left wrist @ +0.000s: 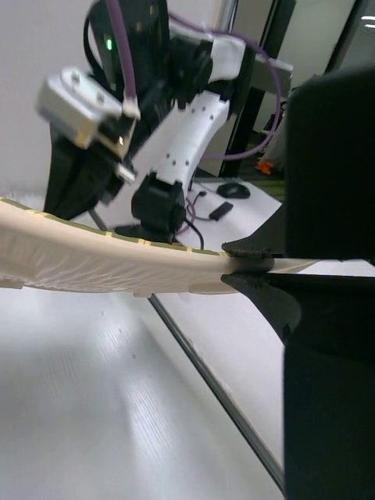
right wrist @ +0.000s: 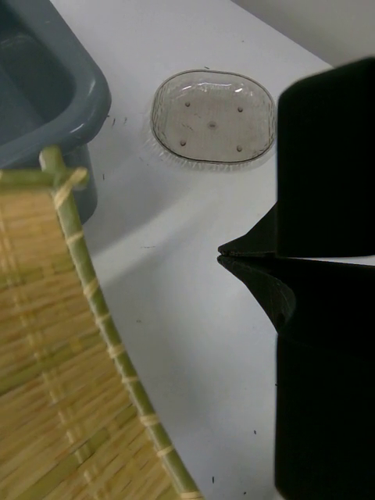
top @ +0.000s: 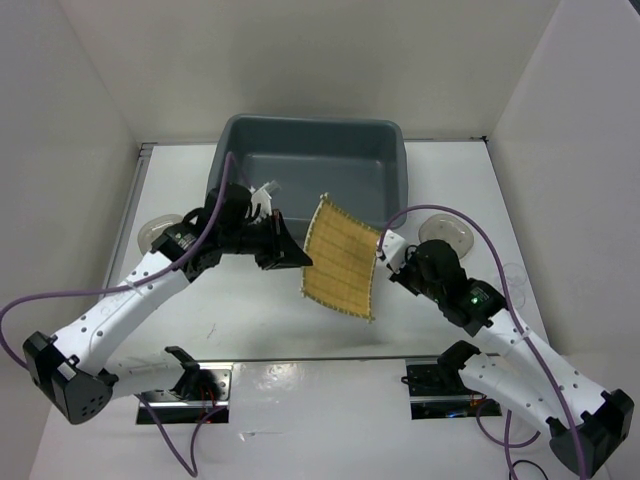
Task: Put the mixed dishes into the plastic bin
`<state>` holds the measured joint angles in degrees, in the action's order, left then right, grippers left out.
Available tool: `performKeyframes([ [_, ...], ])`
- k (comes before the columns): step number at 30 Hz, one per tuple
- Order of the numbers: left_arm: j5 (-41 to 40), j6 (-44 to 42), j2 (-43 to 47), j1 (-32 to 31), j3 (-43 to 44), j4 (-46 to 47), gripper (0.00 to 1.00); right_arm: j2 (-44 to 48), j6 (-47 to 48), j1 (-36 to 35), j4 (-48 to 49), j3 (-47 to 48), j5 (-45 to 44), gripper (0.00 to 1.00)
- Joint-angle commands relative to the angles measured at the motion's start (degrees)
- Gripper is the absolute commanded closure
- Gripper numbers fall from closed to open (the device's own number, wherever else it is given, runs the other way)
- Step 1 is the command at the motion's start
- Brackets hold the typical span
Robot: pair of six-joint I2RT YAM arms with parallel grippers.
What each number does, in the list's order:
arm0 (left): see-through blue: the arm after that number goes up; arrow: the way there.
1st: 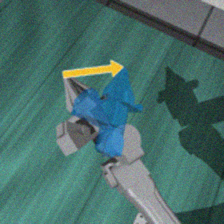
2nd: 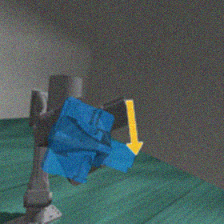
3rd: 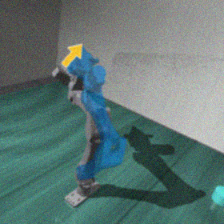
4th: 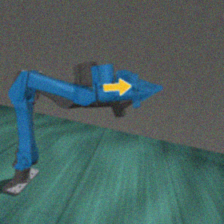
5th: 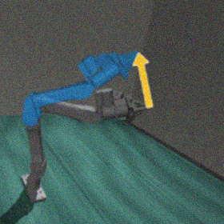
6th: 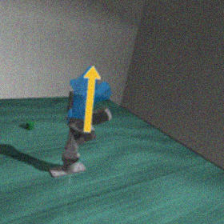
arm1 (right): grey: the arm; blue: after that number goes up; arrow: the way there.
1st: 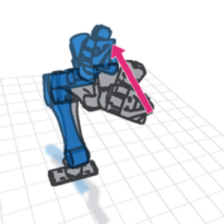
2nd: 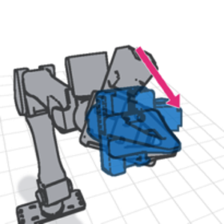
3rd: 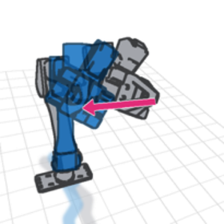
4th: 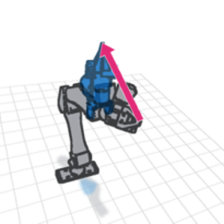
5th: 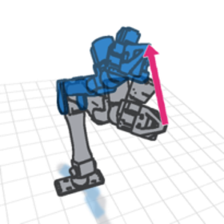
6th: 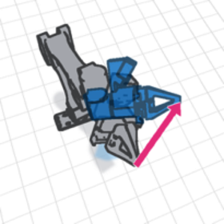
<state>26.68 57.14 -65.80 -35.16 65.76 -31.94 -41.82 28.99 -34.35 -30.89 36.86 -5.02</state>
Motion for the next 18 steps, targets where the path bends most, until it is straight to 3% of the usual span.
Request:
performKeyframes([
  [1,7.2,0.2,-1.4,1.8,6.7,5.8,0.96,1.1,-1.3,0.1,3.6,-0.3,-2.4,1.0],
  [7,9.8,-0.9,-5.9,5.3,16.8,3.2,0.96,3.8,-4.3,0.1,7.1,-0.9,-10.3,1.0],
  [10,9.8,-0.4,-7.5,7.8,18.1,5.0,0.96,6.0,-5.7,0.1,8.7,-1.4,-16.3,1.0],
  [18,14.5,-0.9,-15.3,14.8,22.3,7.0,0.96,7.2,-7.3,0.6,10.3,-1.4,-20.6,1.0],
])
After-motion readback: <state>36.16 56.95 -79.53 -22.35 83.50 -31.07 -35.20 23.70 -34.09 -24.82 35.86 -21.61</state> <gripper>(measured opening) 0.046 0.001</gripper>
